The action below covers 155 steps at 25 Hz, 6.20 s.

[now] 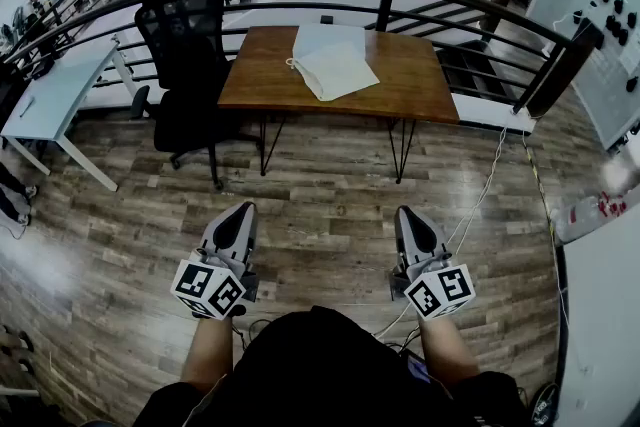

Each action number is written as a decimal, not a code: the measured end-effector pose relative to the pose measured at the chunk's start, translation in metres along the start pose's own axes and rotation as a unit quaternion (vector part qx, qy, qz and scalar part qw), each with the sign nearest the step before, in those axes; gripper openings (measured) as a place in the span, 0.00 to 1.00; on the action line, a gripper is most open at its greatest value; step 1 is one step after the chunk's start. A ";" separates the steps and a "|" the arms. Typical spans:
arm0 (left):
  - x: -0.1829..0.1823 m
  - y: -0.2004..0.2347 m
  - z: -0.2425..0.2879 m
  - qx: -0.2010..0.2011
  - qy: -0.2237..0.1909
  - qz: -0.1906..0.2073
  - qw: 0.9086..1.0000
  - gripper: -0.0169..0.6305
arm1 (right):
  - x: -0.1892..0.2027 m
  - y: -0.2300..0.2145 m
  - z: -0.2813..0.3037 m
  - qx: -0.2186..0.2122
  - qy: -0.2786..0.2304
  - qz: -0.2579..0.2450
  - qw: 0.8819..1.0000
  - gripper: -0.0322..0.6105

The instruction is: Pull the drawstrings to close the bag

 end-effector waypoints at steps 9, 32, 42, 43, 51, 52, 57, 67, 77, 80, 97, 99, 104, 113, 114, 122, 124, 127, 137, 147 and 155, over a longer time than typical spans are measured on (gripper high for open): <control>0.009 -0.005 -0.015 -0.010 0.011 -0.003 1.000 0.05 | 0.016 0.008 -0.002 -0.012 0.021 0.018 1.000 0.04; -0.003 -0.039 -0.024 0.036 -0.007 -0.042 0.998 0.59 | -0.007 0.018 -0.047 -0.028 -0.024 0.062 0.997 0.67; 0.007 -0.078 0.000 0.041 0.000 -0.029 0.999 0.59 | -0.031 -0.009 -0.068 -0.047 -0.037 0.049 0.997 0.57; 0.008 -0.080 0.001 0.039 -0.004 -0.028 0.999 0.59 | -0.032 -0.012 -0.070 -0.049 -0.038 0.048 0.997 0.56; 0.019 -0.115 0.011 0.046 0.010 -0.011 0.999 0.56 | -0.022 -0.023 -0.077 -0.071 -0.021 0.071 0.995 0.46; 0.021 -0.118 0.011 0.049 0.014 -0.013 0.999 0.56 | -0.020 -0.024 -0.076 -0.071 -0.021 0.076 0.994 0.44; 0.036 -0.126 0.014 0.052 0.035 -0.012 0.998 0.54 | -0.011 -0.030 -0.075 -0.071 -0.016 0.084 0.994 0.40; 0.029 -0.077 0.055 0.045 0.018 -0.013 0.999 0.37 | 0.002 -0.059 -0.035 -0.044 -0.002 0.080 0.996 0.32; 0.006 0.006 0.134 0.057 0.001 -0.029 0.998 0.36 | -0.006 -0.069 0.078 -0.053 0.012 0.070 0.996 0.26; -0.001 0.035 0.148 0.054 -0.005 -0.036 0.998 0.36 | -0.003 -0.069 0.110 -0.047 0.018 0.066 0.997 0.23; 0.008 0.141 0.189 0.047 0.036 -0.024 0.998 0.36 | 0.044 -0.055 0.242 -0.066 0.074 0.054 0.994 0.20; 0.012 0.148 0.197 0.047 0.041 -0.027 0.998 0.36 | 0.047 -0.059 0.254 -0.065 0.076 0.056 0.993 0.20; 0.011 0.164 0.225 0.046 0.037 -0.022 0.998 0.36 | 0.048 -0.080 0.286 -0.074 0.080 0.048 0.993 0.20; 0.007 0.184 0.295 0.044 0.046 -0.007 0.998 0.35 | 0.041 -0.123 0.349 -0.085 0.082 0.035 0.992 0.19; 0.008 0.186 0.304 0.046 0.049 -0.005 0.998 0.35 | 0.042 -0.129 0.356 -0.085 0.085 0.036 0.992 0.19; 0.028 0.213 0.366 0.042 0.086 0.004 0.995 0.34 | 0.077 -0.176 0.414 -0.076 0.134 0.033 0.988 0.19; 0.033 0.220 0.377 0.034 0.094 0.002 0.995 0.35 | 0.090 -0.187 0.427 -0.075 0.153 0.039 0.985 0.19; 0.044 0.226 0.390 0.023 0.108 -0.003 0.994 0.34 | 0.109 -0.198 0.441 -0.077 0.180 0.045 0.980 0.19; 0.076 0.246 0.429 -0.007 0.156 0.006 0.988 0.34 | 0.171 -0.221 0.482 -0.083 0.265 0.027 0.960 0.22; 0.093 0.255 0.452 -0.018 0.188 0.031 0.982 0.34 | 0.230 -0.226 0.512 -0.070 0.350 0.029 0.934 0.29; 0.104 0.278 0.461 -0.009 0.206 0.024 0.978 0.34 | 0.276 -0.223 0.532 -0.023 0.402 0.001 0.915 0.40</control>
Point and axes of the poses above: the fingertips, and each gripper's own axes: z forward along the fingers, y to its left, x out of its underside, the point moved 2 cm from there along -z, backward along the fingers
